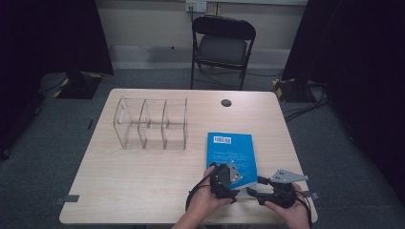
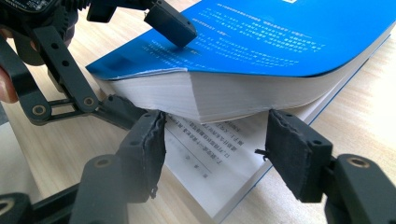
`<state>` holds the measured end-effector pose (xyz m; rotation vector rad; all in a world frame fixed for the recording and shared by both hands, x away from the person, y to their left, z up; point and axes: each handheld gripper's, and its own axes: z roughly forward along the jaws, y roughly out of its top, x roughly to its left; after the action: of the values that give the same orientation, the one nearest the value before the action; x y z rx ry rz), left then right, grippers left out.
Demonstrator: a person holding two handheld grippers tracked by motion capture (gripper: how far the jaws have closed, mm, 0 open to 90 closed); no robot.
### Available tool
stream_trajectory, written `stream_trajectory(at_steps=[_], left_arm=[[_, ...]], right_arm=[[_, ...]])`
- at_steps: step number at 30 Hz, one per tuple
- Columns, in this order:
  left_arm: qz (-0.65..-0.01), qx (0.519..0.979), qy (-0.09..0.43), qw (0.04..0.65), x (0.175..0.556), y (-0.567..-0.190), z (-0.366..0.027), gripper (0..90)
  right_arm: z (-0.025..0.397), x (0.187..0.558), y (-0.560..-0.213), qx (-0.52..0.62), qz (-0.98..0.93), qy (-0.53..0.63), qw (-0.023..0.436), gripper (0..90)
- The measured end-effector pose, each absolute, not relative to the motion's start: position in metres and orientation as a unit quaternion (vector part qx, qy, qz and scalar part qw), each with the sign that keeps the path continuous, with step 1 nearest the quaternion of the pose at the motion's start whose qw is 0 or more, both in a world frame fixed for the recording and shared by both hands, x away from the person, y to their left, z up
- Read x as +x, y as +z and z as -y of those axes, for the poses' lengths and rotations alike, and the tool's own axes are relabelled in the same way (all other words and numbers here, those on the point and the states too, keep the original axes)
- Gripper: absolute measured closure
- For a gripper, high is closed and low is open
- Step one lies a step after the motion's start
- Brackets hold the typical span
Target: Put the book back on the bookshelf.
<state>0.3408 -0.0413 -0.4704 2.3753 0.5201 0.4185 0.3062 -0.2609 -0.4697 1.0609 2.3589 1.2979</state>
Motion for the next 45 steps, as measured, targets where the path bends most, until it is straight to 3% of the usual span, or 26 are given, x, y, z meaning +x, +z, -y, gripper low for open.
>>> stream_trajectory(at_steps=[21, 25, 30, 45], left_arm=[[-0.184, 0.911, 0.143, 0.339, 0.344, -0.47, 0.038, 13.5], [-0.184, 0.909, 0.134, 0.348, 0.344, -0.472, 0.04, 6.0], [-0.18, 0.912, 0.151, 0.336, 0.346, -0.473, 0.046, 5.5], [-0.181, 0.913, 0.159, 0.329, 0.35, -0.47, 0.047, 15.4]], right_arm=[[0.255, 0.311, -0.478, 0.373, -0.808, 0.436, 0.137, 39.0], [0.254, 0.311, -0.477, 0.376, -0.804, 0.439, 0.138, 39.6], [0.253, 0.311, -0.473, 0.377, -0.799, 0.448, 0.136, 41.6], [0.253, 0.311, -0.473, 0.375, -0.799, 0.451, 0.135, 41.9]])
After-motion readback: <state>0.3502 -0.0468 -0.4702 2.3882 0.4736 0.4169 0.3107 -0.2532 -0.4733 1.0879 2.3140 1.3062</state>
